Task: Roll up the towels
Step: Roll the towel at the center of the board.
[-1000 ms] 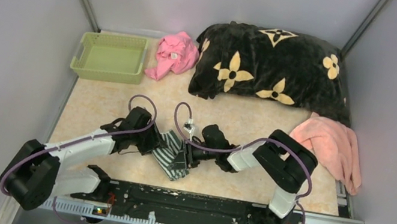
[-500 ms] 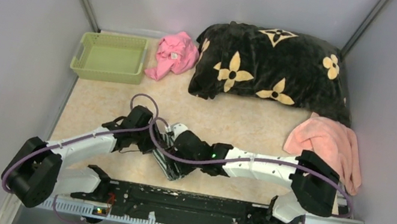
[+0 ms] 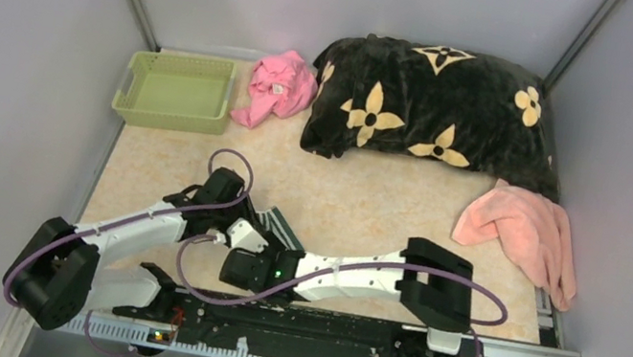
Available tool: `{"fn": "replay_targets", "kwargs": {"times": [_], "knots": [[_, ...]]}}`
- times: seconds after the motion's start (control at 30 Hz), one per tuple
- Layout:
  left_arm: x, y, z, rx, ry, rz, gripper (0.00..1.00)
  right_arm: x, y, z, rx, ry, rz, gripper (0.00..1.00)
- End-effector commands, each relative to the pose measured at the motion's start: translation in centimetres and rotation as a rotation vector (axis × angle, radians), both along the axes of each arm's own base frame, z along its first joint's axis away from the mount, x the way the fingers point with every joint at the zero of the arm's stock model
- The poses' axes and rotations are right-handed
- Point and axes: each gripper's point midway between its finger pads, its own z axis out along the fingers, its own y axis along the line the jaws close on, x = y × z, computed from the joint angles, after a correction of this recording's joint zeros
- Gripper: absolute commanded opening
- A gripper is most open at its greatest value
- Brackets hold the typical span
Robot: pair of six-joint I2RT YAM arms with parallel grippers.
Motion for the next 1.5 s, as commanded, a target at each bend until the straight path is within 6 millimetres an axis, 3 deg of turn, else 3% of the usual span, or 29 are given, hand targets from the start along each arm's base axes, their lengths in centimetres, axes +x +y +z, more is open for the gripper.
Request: {"fn": "replay_targets", "kwargs": {"times": [0.0,0.17,0.33,0.53,0.77,0.87,1.07,1.27,1.47], "knots": [[-1.5,3.0,-2.6,0.162,0.060,0.009,0.46,0.0,-1.6,-2.0,-0.130,-0.053,-0.024,0.62],[-0.9,2.4,-2.0,0.137,0.047,0.006,0.58,-1.3,-3.5,-5.3,-0.182,0.023,-0.033,0.46],[0.1,1.4,0.6,0.080,-0.014,0.000,0.75,-2.9,-3.4,-6.6,-0.057,0.188,-0.028,0.30],[0.3,1.1,4.4,-0.012,-0.119,0.030,0.88,-3.9,-1.8,-6.2,0.203,0.463,-0.026,0.26],[-1.9,0.5,6.4,-0.132,-0.148,-0.011,0.95,-4.6,-1.4,-6.1,0.362,0.699,-0.043,0.25],[-3.3,-0.5,6.1,-0.227,-0.122,-0.039,0.95,-4.7,-1.5,-6.3,0.428,0.777,-0.070,0.25],[-4.8,-0.9,3.4,-0.298,-0.047,-0.009,0.95,-4.7,-2.1,-7.2,0.500,0.891,-0.146,0.25],[-4.8,-0.2,2.0,-0.262,-0.001,0.049,0.93,-4.6,-2.7,-8.1,0.557,0.958,-0.227,0.24],[-3.9,-1.2,2.0,-0.305,-0.010,0.054,0.80,-5.5,-2.7,-9.1,0.577,1.038,-0.266,0.24]]}}
